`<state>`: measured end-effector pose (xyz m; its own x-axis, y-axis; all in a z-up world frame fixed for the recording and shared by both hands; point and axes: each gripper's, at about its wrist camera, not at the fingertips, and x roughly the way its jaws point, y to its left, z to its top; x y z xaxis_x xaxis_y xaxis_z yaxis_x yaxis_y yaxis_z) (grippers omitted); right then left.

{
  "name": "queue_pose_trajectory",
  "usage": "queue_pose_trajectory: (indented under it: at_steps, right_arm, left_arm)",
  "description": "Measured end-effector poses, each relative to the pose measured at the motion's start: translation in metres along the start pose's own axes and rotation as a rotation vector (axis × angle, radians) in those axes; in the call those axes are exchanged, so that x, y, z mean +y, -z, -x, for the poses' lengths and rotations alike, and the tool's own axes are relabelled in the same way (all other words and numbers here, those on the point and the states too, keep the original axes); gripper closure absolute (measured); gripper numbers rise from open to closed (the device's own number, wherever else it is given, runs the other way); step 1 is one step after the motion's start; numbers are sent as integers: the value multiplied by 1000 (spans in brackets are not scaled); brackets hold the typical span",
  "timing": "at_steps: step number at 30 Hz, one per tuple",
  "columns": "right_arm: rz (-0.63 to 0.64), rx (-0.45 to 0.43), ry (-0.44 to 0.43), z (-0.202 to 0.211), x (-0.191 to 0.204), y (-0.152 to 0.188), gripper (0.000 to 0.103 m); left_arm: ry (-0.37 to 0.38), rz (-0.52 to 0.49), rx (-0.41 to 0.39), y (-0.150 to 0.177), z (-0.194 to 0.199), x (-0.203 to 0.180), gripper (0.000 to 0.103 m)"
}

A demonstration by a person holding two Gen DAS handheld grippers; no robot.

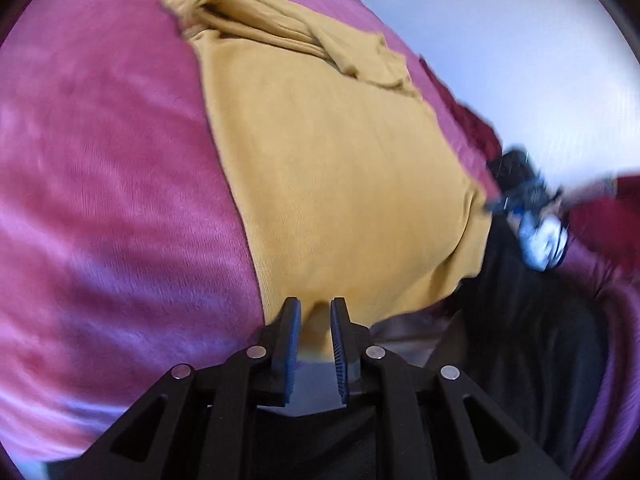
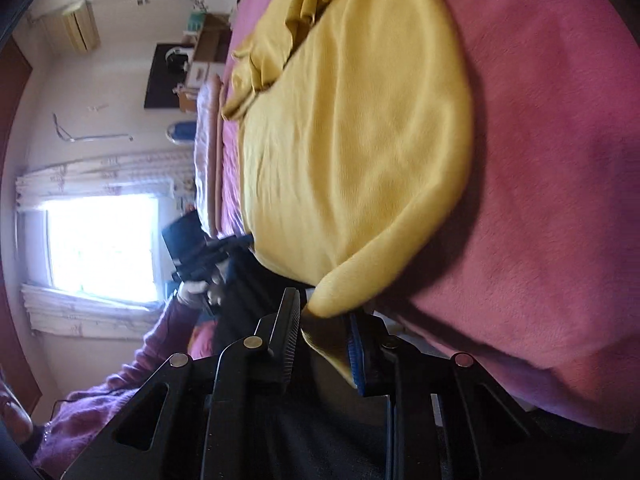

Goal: Fold clothes

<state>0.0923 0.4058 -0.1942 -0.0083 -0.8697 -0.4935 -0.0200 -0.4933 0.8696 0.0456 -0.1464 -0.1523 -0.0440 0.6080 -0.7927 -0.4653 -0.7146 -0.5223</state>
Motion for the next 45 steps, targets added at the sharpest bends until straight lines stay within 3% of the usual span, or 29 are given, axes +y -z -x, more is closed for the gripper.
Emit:
queue_pose_trajectory:
  at_steps: [2, 9, 11, 13, 15, 17, 21, 24, 27, 30, 33, 38, 45]
  right_arm:
    - [-13, -36, -33, 9, -2, -2, 79]
    - [-58, -49, -46, 11, -7, -3, 79]
    - [-75, -47, -32, 12, -12, -3, 78]
    - [-74, -40, -33, 14, -13, -5, 77]
    - [-78, -38, 2, 14, -13, -5, 63]
    - [-69, -9, 24, 12, -13, -4, 49]
    - [-28, 32, 56, -1, 1, -8, 40]
    - [-10, 79, 91, -6, 2, -7, 38]
    - [6, 126, 151, -9, 2, -5, 37]
    - [44, 102, 220, 1, 8, -4, 37]
    - [50, 72, 272, 15, 9, -2, 37]
    - [25, 65, 325, 32, 0, -3, 37]
    - [87, 229, 370, -17, 3, -4, 33]
  left_arm:
    - [-43, -60, -18, -1, 7, -7, 89]
    - [-87, -27, -53, -4, 15, 3, 89]
    - [-38, -6, -75, 2, 20, 8, 89]
    - [73, 47, -65, 4, 17, 14, 87]
    - [130, 33, 4, 6, 1, 9, 87]
    - [138, -3, 45, 3, -7, 5, 86]
    - [192, 31, 65, 1, -11, 11, 86]
    - [194, 14, 97, 2, -14, 8, 85]
    - [136, -4, 108, 2, -12, 5, 86]
    - [59, -40, 74, 8, 2, 4, 87]
    - [43, 4, 49, 13, 9, 14, 86]
    - [91, 25, 67, 11, -4, 15, 85]
    - [139, -27, 189, -2, -32, 3, 85]
